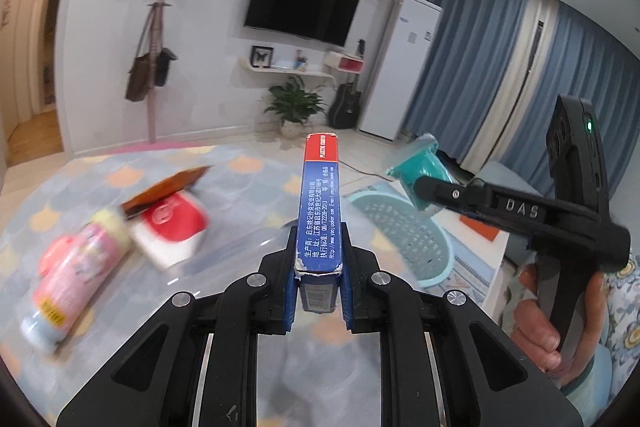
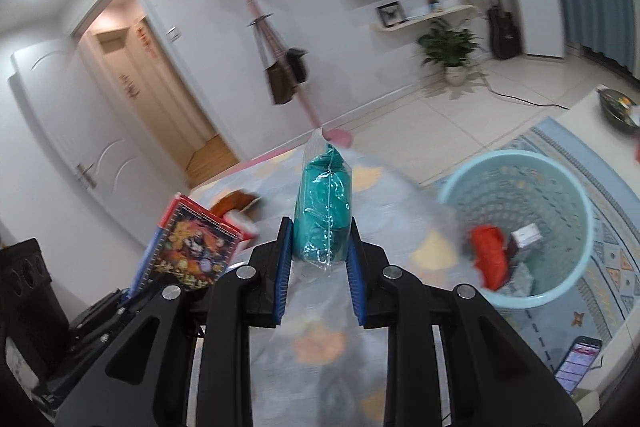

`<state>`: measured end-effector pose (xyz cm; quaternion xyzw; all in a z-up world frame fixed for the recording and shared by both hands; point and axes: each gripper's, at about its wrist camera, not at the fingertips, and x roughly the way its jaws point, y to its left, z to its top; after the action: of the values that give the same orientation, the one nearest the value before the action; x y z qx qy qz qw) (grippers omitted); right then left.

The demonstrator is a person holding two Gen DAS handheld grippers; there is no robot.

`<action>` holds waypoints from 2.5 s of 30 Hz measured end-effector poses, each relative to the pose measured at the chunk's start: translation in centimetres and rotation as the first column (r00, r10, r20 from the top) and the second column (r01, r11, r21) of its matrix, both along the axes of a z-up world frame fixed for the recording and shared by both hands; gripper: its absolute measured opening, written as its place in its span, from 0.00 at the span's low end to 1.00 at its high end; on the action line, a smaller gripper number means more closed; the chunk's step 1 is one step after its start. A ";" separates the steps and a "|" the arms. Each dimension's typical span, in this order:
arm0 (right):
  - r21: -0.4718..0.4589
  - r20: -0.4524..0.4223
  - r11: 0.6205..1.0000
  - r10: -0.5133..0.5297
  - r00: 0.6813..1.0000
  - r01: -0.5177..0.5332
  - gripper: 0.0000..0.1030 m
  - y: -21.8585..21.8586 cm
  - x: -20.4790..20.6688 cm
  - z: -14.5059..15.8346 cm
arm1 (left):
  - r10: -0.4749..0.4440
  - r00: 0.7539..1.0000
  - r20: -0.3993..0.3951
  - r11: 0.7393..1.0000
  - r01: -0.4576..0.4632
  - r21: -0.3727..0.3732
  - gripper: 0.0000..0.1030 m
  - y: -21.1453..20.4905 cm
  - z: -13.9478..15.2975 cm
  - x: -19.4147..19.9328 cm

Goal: Collect trash
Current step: 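Carry the toothpaste box and teal packet with both tools over the basket, then open both tools to drop the box and packet into the basket, then move both open tools back toward the table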

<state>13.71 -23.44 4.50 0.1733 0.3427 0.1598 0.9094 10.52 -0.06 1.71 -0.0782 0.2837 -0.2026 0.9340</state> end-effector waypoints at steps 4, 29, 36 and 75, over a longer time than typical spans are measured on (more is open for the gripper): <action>-0.012 -0.014 0.995 -0.100 0.995 0.100 0.22 -4.3 1.1 -1.2 | -0.044 0.999 -0.012 0.999 0.044 0.001 0.15 -4.1 0.1 2.6; -0.116 -0.321 0.912 -0.409 0.854 0.393 0.23 -17.7 7.1 -15.6 | -0.195 0.951 -0.239 0.973 0.219 0.078 0.18 -19.9 -7.2 13.1; -0.120 -0.295 0.907 -0.422 0.857 0.404 0.45 -18.3 6.7 -15.0 | -0.189 0.961 -0.204 0.974 0.210 0.086 0.45 -19.9 -6.1 12.3; -0.086 -0.188 0.995 0.029 0.982 -0.046 0.88 12.9 2.0 -4.0 | 0.378 0.921 -0.094 0.921 -0.364 0.143 0.73 17.0 -2.1 0.8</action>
<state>15.76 -10.56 0.54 0.1400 0.4365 0.1443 0.8769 11.31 16.90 -0.39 -0.0850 0.3310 0.0011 0.9398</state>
